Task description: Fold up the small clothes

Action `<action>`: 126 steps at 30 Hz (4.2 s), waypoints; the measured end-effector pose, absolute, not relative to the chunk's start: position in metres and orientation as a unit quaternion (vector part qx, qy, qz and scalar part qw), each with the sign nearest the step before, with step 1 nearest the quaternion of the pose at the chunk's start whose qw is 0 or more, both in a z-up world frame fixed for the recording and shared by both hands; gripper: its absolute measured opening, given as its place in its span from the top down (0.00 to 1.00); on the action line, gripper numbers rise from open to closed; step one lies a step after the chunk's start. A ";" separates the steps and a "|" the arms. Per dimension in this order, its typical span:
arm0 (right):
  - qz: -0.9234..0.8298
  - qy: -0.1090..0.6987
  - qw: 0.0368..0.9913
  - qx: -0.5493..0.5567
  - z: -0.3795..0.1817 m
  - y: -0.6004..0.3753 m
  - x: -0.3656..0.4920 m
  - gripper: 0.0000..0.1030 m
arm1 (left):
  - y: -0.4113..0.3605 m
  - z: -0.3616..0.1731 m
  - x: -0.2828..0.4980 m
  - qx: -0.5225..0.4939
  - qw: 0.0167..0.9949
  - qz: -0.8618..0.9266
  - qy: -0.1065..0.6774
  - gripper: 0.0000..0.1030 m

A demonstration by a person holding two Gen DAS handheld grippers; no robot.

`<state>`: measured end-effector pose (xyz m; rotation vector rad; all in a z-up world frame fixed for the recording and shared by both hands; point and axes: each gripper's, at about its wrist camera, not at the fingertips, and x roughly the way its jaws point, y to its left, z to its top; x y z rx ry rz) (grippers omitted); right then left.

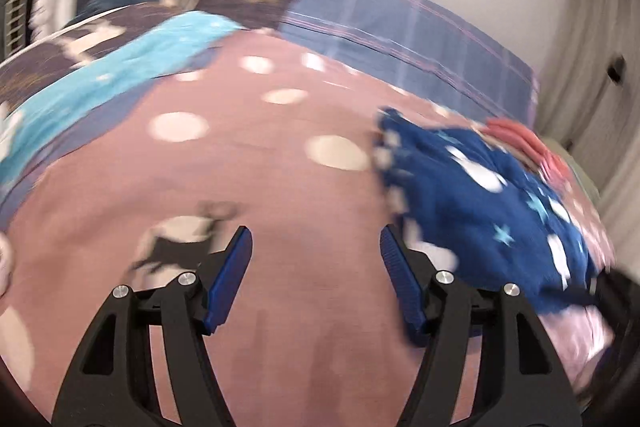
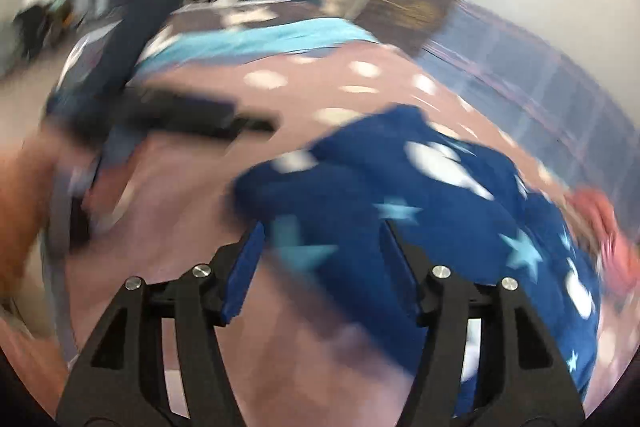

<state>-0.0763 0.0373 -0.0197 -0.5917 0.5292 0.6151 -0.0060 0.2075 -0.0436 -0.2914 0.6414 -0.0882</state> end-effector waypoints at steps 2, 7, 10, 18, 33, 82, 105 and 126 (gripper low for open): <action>0.277 0.235 0.865 -0.345 -0.034 0.057 -0.087 0.39 | 0.227 -0.043 -0.014 -0.162 0.938 -0.026 0.306 0.34; 0.223 0.263 0.850 -0.398 -0.056 0.080 -0.064 0.39 | 0.244 -0.044 -0.019 -0.190 0.935 -0.030 0.299 0.34; 0.189 0.238 0.849 -0.431 -0.063 0.092 -0.053 0.39 | 0.242 -0.044 -0.016 -0.200 0.931 -0.045 0.300 0.34; 0.171 0.200 0.847 -0.462 -0.076 0.121 -0.031 0.68 | 0.222 -0.036 0.011 -0.188 0.925 -0.106 0.313 0.34; 0.205 0.222 0.904 -0.303 -0.024 0.078 -0.015 0.83 | 0.137 -0.074 0.180 -0.299 0.784 -0.283 0.465 0.67; 0.150 0.246 0.855 0.431 -0.061 -0.359 -0.079 0.86 | -0.220 0.074 0.082 0.156 0.881 -0.333 0.298 0.63; 0.103 0.232 0.875 0.412 -0.030 -0.380 -0.082 0.82 | -0.243 0.005 0.085 0.231 0.854 -0.326 0.332 1.00; 0.069 0.321 0.902 0.281 -0.032 -0.343 -0.039 0.78 | -0.234 -0.007 0.074 0.247 0.860 -0.339 0.289 1.00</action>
